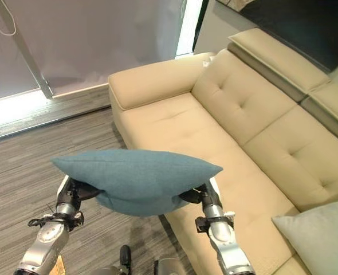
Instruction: Pick up all the scattered cushions and arrange them neatly on the sofa.
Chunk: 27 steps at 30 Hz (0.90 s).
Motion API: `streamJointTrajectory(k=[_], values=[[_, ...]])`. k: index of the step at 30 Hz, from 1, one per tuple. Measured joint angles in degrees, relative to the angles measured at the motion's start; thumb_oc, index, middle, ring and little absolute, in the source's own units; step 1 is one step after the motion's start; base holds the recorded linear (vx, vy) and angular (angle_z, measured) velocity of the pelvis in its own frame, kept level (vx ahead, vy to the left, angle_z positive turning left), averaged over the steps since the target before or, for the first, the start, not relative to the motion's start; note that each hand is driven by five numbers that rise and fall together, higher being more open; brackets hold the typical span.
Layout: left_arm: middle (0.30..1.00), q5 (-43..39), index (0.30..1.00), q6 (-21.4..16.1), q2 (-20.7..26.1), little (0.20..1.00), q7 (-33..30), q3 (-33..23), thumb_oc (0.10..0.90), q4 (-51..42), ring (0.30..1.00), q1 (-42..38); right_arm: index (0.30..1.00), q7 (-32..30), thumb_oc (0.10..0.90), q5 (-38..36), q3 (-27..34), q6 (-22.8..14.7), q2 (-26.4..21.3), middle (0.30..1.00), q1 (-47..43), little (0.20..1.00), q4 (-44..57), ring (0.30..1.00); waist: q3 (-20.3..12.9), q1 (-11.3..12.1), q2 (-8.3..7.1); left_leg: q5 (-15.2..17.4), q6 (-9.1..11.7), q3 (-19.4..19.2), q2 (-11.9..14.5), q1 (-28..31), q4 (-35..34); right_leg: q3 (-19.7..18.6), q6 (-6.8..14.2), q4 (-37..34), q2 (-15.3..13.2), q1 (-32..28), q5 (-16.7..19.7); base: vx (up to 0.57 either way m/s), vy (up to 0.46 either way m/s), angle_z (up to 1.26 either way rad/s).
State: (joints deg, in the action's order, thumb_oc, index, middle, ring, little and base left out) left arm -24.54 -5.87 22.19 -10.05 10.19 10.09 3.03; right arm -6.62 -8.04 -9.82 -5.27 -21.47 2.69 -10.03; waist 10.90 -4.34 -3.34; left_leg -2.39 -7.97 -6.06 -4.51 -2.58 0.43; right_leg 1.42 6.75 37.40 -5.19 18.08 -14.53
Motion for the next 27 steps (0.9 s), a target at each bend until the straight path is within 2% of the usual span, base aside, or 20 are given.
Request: streamJointTrajectory(k=[1, 2, 4, 5, 6, 7, 8, 11, 12, 13, 14, 16, 17, 18, 20, 21, 24, 25, 26, 27], values=[[0.300, 0.0, 0.300, -0.1, 0.0, 0.300, 0.0, -0.2, 0.400, 0.0, 0.300, 0.0, 0.300, 0.1, 0.400, 0.0, -0.1, 0.0, 0.0, 0.300, -0.2, 0.300, 0.0, 0.300, 0.1, -0.1, -0.28, 1.4, 0.1, -0.2, -0.1, 0.5, -0.1, 0.6, -0.6, -3.3, 0.0, 2.0, 0.5, 0.50, -0.007, -0.18], [0.300, 0.0, 0.300, -0.1, -0.1, 0.300, 0.0, -0.6, 0.400, 0.3, 0.300, -0.1, 0.300, 0.1, 0.400, -0.1, -0.6, 0.0, -0.1, 0.300, -0.8, 0.300, 0.0, 0.300, 0.3, -0.2, -0.64, 3.0, 1.0, -1.1, -0.2, 1.1, -0.2, 4.0, -0.3, -13.2, -0.5, 4.4, 3.7, 0.36, -0.015, -0.27], [0.300, 0.0, 0.300, -0.1, -0.4, 0.300, 0.0, -1.3, 0.400, 0.8, 0.300, -0.2, 0.300, 0.2, 0.400, -0.3, -0.9, 0.0, 0.0, 0.300, -1.0, 0.300, 0.0, 0.300, 0.2, -1.1, -1.28, 3.5, 1.9, -1.6, -1.0, 1.8, -0.4, 7.4, 0.5, -22.8, -0.9, 6.4, 8.1, 0.35, -0.014, -0.13], [0.300, 0.0, 0.300, -0.1, -0.4, 0.300, 0.0, -1.3, 0.400, 0.9, 0.300, -0.2, 0.300, 0.2, 0.400, -0.4, -0.9, 0.0, -0.1, 0.300, -1.1, 0.300, -0.1, 0.300, 0.5, -1.2, -1.89, 3.3, 1.8, -1.8, -1.5, 2.8, -1.0, 7.9, 0.4, -25.4, -1.1, 7.3, 10.3, 0.36, -0.029, 0.03], [0.300, 0.0, 0.300, 0.0, -1.0, 0.300, 0.1, -0.6, 0.400, 1.3, 0.300, -0.1, 0.300, 0.1, 0.400, -1.0, -0.6, 0.0, -0.2, 0.300, -0.8, 0.300, -0.9, 0.300, 0.5, -2.0, -2.43, 5.5, 2.4, -1.4, -1.9, 4.5, -0.6, 7.8, -0.4, -28.0, -0.7, 7.0, 13.9, 0.35, -0.029, 0.09], [0.300, 0.0, 0.300, 0.0, -1.2, 0.300, 0.1, -0.2, 0.400, 1.3, 0.300, -0.1, 0.300, 0.1, 0.400, -1.3, -0.4, 0.0, -0.2, 0.300, -0.4, 0.300, -1.0, 0.300, 0.4, -2.1, -2.62, 6.1, 2.8, -1.0, -2.0, 4.9, -0.3, 7.9, -0.7, -28.5, -0.7, 6.1, 15.0, 0.43, -0.035, 0.31], [0.300, 0.0, 0.300, 0.0, -1.5, 0.300, 0.3, 0.6, 0.400, 1.3, 0.300, 0.3, 0.300, 0.2, 0.400, -1.4, 0.3, 0.1, -0.6, 0.300, 0.7, 0.300, -1.1, 0.300, -0.1, -2.9, -3.17, 7.4, 3.7, 0.2, -2.6, 7.2, -0.5, 7.6, -3.0, -29.6, -0.6, 3.0, 18.6, 0.29, -0.021, 0.27], [0.300, 0.3, 0.300, 0.0, -2.5, 0.300, 0.3, 1.2, 0.400, 1.3, 0.300, 1.4, 0.300, 0.1, 0.400, -1.5, 0.9, 0.1, -0.6, 0.300, 1.6, 0.300, -2.5, 0.300, -1.2, -2.9, -1.43, 10.2, 6.2, 0.7, 0.2, 10.1, 0.2, 8.0, -5.8, -28.1, 1.9, 0.9, 22.3, 0.38, -0.090, 0.13], [0.300, 0.5, 0.300, 0.0, -2.6, 0.300, 0.3, 1.6, 0.400, 1.3, 0.300, 1.2, 0.300, 0.2, 0.400, -1.6, 1.2, 0.2, -0.7, 0.300, 1.7, 0.300, -3.1, 0.300, -1.4, -3.5, -1.08, 11.5, 9.4, 0.6, 2.5, 9.7, 5.9, 9.8, -8.5, -29.5, 3.6, -2.6, 20.1, 0.34, -0.138, 0.24], [0.300, 0.5, 0.300, 0.0, -2.7, 0.300, 0.5, 1.8, 0.400, 1.3, 0.300, 1.2, 0.300, 0.2, 0.400, -1.6, 1.4, 0.2, -0.8, 0.300, 1.8, 0.300, -3.1, 0.300, -1.4, -3.8, -1.17, 12.4, 11.2, -0.1, 3.5, 8.0, 12.4, 10.1, -8.8, -31.0, 4.3, -5.1, 19.5, 0.28, -0.145, 0.17], [0.300, 0.5, 0.300, 0.0, -2.8, 0.300, 0.6, 2.6, 0.400, 1.2, 0.300, 1.2, 0.300, 0.2, 0.400, -1.7, 1.5, 0.2, -1.1, 0.300, 1.7, 0.300, -3.0, 0.300, -1.8, -3.8, -1.56, 13.4, 12.8, -1.1, 4.9, 4.3, 23.3, 10.0, -10.4, -32.4, 4.7, -7.6, 19.9, 0.15, -0.090, -0.10], [0.300, 0.4, 0.300, 0.0, -3.6, 0.300, 0.6, 2.7, 0.400, 1.0, 0.300, 0.9, 0.300, 0.2, 0.400, -2.0, 1.5, -0.2, -2.9, 0.300, 1.1, 0.300, -2.8, 0.300, -3.8, -3.4, -0.73, 11.9, 15.9, -0.8, 7.3, -1.6, 36.0, 9.1, -12.9, -32.5, 6.5, -9.4, 17.4, 0.27, -0.097, -0.23], [0.300, 0.4, 0.300, 0.0, -3.6, 0.300, 0.6, 3.0, 0.400, 0.9, 0.300, 0.1, 0.300, 0.2, 0.400, -2.2, 1.9, -0.3, -3.2, 0.300, 0.9, 0.300, -2.7, 0.300, -3.9, -3.4, -0.53, 11.7, 16.2, -1.3, 9.2, -4.2, 41.5, 8.4, -13.6, -32.6, 7.2, -9.9, 16.8, 0.18, -0.030, -0.28], [0.300, 0.4, 0.300, -0.1, -3.1, 0.300, 0.7, 3.0, 0.400, 0.9, 0.300, -0.8, 0.300, 0.0, 0.400, -2.3, 2.6, -0.2, -2.7, 0.300, 0.7, 0.300, -2.7, 0.300, -3.6, -2.7, -1.48, 12.8, 14.1, -4.3, 10.9, -5.1, 43.1, 7.5, -14.0, -32.8, 7.5, -11.0, 16.7, 0.14, 0.026, -0.27], [0.300, 0.4, 0.300, 0.0, -2.8, 0.300, 0.7, 2.8, 0.400, 0.9, 0.300, -1.3, 0.300, -0.1, 0.400, -2.4, 2.6, -0.2, -2.5, 0.300, 0.0, 0.300, -2.6, 0.300, -3.4, -2.9, -3.80, 13.2, 14.2, -4.2, 10.8, -7.3, 38.2, 5.5, -13.7, -33.9, 7.3, -13.6, 16.4, 0.19, 0.071, -0.42], [0.300, 0.4, 0.300, 0.0, -2.7, 0.300, 0.8, 2.9, 0.400, 0.8, 0.300, -1.5, 0.300, -0.1, 0.400, -2.4, 2.9, -0.2, -2.5, 0.300, 0.2, 0.300, -2.5, 0.300, -3.2, -3.2, -4.64, 13.6, 13.6, -3.4, 10.6, -8.5, 34.1, 3.9, -12.6, -34.8, 7.2, -15.3, 15.5, 0.16, 0.102, -0.32], [0.300, 0.4, 0.300, 0.0, -2.6, 0.300, 0.9, 2.9, 0.400, 0.5, 0.300, -1.2, 0.300, -0.1, 0.400, -2.3, 3.0, -0.2, -2.5, 0.300, 0.5, 0.300, -2.4, 0.300, -2.7, -2.9, -6.07, 12.1, 12.6, -1.6, 10.9, -10.1, 19.0, 2.3, -12.5, -36.5, 7.8, -17.6, 15.6, 0.16, 0.146, -0.45], [0.300, 0.4, 0.300, 0.0, -2.5, 0.300, 0.9, 3.0, 0.400, 0.5, 0.300, -1.0, 0.300, -0.1, 0.400, -2.3, 3.1, -0.3, -2.4, 0.300, 0.7, 0.300, -2.4, 0.300, -2.7, -2.7, -6.13, 10.9, 13.0, 1.5, 10.3, -11.0, 15.4, 0.3, -11.6, -36.8, 8.1, -18.2, 15.0, 0.28, 0.252, -1.13], [0.300, 0.4, 0.300, 0.0, -2.5, 0.300, 0.9, 2.9, 0.400, 0.6, 0.300, -0.5, 0.300, -0.1, 0.400, -2.3, 2.9, -0.2, -2.1, 0.300, 0.8, 0.300, -2.6, 0.300, -2.7, -1.0, -5.98, 8.7, 13.8, 11.9, 8.6, -11.5, 9.1, -4.8, -11.1, -37.9, 9.0, -19.5, 14.8, 0.26, 0.260, -1.34], [0.300, 0.4, 0.300, 0.0, -2.3, 0.300, 0.9, 2.9, 0.400, 0.7, 0.300, -0.4, 0.300, 0.0, 0.400, -2.3, 2.8, -0.2, -2.0, 0.300, 0.8, 0.300, -2.6, 0.300, -2.5, -0.4, -5.63, 7.7, 14.5, 15.6, 7.9, -11.7, 7.7, -6.6, -11.0, -37.7, 9.4, -19.9, 14.8, 0.23, 0.271, -1.63]])
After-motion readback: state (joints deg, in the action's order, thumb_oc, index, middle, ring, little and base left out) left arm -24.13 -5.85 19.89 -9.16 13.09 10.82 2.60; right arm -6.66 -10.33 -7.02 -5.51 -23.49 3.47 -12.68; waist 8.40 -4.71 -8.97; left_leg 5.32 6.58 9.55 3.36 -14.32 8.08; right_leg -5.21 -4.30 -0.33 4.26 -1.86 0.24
